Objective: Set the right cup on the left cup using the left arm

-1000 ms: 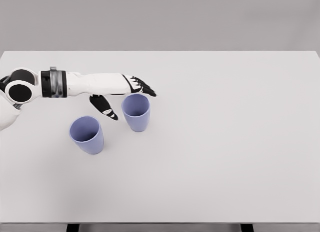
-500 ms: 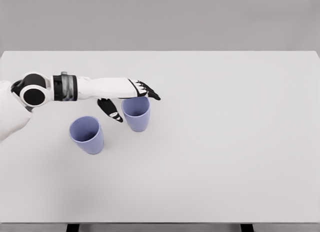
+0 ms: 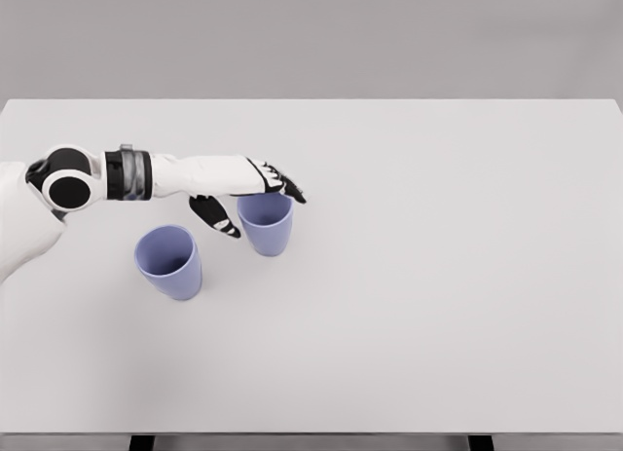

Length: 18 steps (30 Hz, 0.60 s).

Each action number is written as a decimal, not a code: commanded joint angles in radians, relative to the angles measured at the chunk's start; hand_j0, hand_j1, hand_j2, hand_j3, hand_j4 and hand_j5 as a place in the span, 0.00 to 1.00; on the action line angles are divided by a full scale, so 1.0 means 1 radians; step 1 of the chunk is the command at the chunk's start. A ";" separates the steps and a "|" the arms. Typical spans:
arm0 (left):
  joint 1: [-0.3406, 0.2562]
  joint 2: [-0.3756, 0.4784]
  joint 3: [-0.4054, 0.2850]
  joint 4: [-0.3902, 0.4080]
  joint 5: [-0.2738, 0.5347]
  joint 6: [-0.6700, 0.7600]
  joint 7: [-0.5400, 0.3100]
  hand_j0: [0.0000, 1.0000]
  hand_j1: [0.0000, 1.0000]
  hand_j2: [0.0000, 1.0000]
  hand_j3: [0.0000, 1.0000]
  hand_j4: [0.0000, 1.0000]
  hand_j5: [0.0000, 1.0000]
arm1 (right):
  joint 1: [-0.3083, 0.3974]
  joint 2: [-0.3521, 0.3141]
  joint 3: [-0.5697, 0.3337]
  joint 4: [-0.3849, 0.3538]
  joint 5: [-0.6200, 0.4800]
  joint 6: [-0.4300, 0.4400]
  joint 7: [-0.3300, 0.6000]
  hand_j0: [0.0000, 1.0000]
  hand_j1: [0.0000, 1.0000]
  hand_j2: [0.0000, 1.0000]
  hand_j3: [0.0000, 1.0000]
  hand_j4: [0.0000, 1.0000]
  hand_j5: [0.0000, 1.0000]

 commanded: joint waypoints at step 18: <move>0.015 0.043 0.037 -0.050 0.116 0.001 -0.003 0.61 0.61 0.61 0.61 0.61 0.61 | 0.000 0.000 0.000 0.000 0.000 0.000 0.000 1.00 1.00 1.00 1.00 1.00 1.00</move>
